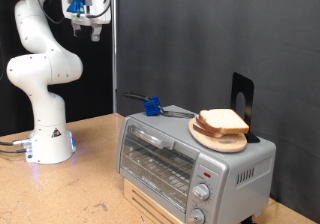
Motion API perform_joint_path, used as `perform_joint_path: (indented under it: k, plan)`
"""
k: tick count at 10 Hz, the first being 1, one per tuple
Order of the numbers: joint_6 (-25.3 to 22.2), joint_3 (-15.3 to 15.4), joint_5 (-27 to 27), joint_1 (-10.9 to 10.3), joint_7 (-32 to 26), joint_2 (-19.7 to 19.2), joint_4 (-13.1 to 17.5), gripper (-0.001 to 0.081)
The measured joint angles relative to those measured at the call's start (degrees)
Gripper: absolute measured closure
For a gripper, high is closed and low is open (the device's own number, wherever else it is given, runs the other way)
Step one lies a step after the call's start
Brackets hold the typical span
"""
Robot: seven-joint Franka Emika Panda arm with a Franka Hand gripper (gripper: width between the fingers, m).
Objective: Make a piece of toast with the oven
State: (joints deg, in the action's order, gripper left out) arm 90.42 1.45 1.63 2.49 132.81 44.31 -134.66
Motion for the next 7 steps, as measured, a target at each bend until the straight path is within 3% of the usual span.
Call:
perform_joint_path:
  k: [2,6,7]
  plan:
    - [1.26,0.04,-0.71,-0.33,-7.12,0.18,-0.25,0.0001]
    - [1.65,-1.87,-4.74,-3.56,-32.40,0.24,-0.65,0.0001]
    - [1.65,-1.67,-4.55,-3.22,-30.00,0.24,-0.65,0.0001]
